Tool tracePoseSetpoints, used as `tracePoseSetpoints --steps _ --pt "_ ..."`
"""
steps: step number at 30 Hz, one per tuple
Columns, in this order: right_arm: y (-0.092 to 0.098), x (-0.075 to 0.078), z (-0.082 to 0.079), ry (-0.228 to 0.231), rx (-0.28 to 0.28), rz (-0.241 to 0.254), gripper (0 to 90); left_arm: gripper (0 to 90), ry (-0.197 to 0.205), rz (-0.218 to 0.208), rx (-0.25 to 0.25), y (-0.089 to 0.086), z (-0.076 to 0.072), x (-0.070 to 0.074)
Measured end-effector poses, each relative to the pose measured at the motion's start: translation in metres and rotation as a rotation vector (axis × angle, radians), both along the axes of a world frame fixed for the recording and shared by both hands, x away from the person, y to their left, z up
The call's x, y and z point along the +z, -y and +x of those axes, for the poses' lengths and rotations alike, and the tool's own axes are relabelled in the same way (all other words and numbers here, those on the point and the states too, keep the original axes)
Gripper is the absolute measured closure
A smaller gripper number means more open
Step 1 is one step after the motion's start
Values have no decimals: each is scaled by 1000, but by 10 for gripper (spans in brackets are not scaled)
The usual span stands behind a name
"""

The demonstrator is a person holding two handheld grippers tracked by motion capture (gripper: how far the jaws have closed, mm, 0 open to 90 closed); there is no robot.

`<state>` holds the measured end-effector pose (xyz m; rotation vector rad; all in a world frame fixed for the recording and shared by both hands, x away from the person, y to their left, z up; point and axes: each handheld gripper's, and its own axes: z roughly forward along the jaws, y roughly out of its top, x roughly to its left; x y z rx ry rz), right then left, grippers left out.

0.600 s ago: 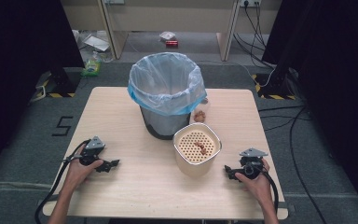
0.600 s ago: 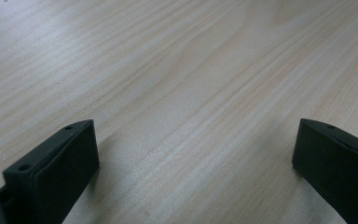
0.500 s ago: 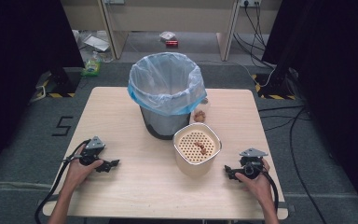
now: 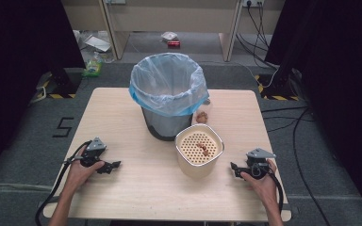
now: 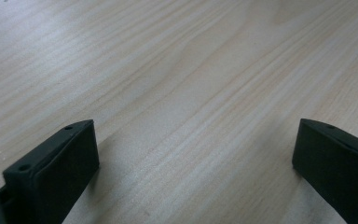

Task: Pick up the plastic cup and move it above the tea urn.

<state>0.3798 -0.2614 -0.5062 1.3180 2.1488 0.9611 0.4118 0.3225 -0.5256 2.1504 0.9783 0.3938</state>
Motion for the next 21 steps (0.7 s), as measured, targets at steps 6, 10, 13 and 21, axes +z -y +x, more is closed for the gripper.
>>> tracePoseSetpoints --steps 6,10,13,21 --pt "4 23 11 56 -25 37 185 0 0 0 0 0 0 0" --pt "5 37 24 81 -25 46 222 0 0 -1 1 0 0 0" --pt "7 49 35 76 -34 72 268 0 1 -1 0 0 0 0" --pt "-5 84 70 65 -19 76 410 0 -1 0 0 0 0 0"
